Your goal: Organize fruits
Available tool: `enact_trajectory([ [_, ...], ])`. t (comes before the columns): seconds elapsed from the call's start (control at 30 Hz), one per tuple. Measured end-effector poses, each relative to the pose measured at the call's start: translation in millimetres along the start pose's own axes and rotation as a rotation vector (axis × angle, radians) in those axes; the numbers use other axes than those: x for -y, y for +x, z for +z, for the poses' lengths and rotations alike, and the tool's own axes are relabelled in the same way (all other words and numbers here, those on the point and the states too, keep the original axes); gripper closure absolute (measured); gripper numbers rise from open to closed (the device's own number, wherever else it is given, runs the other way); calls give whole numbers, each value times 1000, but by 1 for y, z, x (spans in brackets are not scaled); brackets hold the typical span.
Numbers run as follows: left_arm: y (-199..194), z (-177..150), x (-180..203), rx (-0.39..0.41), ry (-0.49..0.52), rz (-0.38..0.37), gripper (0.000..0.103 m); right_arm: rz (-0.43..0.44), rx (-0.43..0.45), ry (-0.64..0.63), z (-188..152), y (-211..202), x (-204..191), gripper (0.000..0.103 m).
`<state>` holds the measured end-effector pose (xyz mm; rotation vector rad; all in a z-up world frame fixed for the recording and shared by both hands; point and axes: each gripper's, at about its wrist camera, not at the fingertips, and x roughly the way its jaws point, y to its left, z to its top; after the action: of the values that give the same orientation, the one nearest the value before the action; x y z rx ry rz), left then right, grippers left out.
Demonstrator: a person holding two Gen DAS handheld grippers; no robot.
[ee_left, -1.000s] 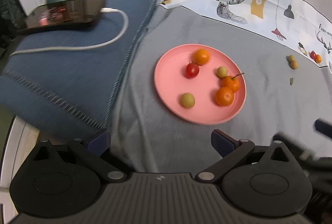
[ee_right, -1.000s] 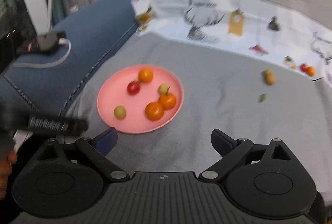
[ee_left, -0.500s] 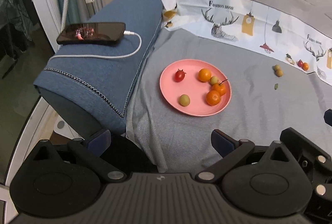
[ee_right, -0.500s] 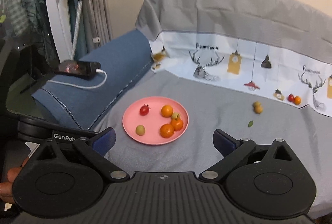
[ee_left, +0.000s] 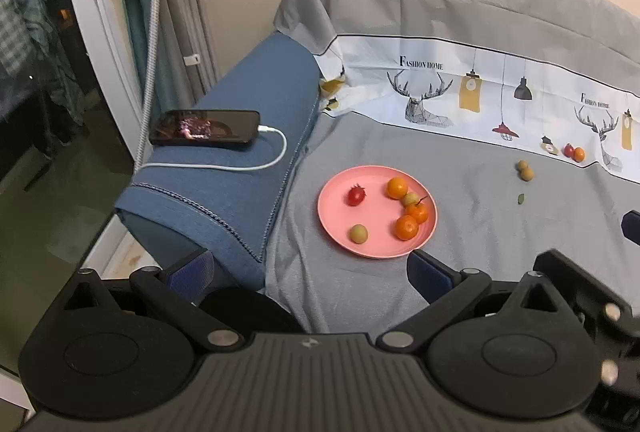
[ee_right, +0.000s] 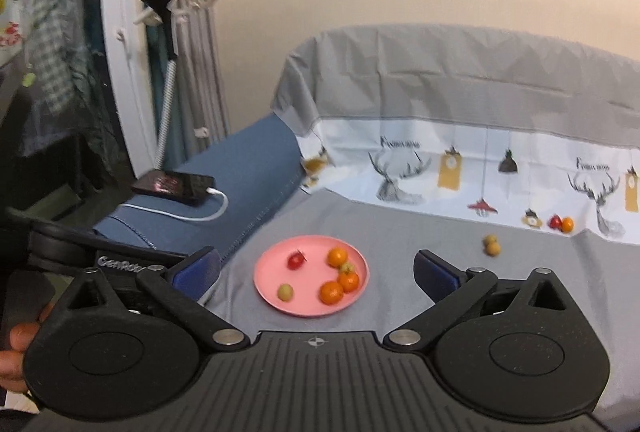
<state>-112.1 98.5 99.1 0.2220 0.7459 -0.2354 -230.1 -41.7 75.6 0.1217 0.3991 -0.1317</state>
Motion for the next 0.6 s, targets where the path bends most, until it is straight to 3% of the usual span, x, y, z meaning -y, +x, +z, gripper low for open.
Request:
enact_trajectory([
  [0.33, -14, -8, -6, 5, 2, 25, 0, 15, 11, 24, -4, -9, 1, 1],
  [0.6, 8, -3, 5, -26, 51, 22, 0, 4, -38, 45, -9, 8, 9, 1],
])
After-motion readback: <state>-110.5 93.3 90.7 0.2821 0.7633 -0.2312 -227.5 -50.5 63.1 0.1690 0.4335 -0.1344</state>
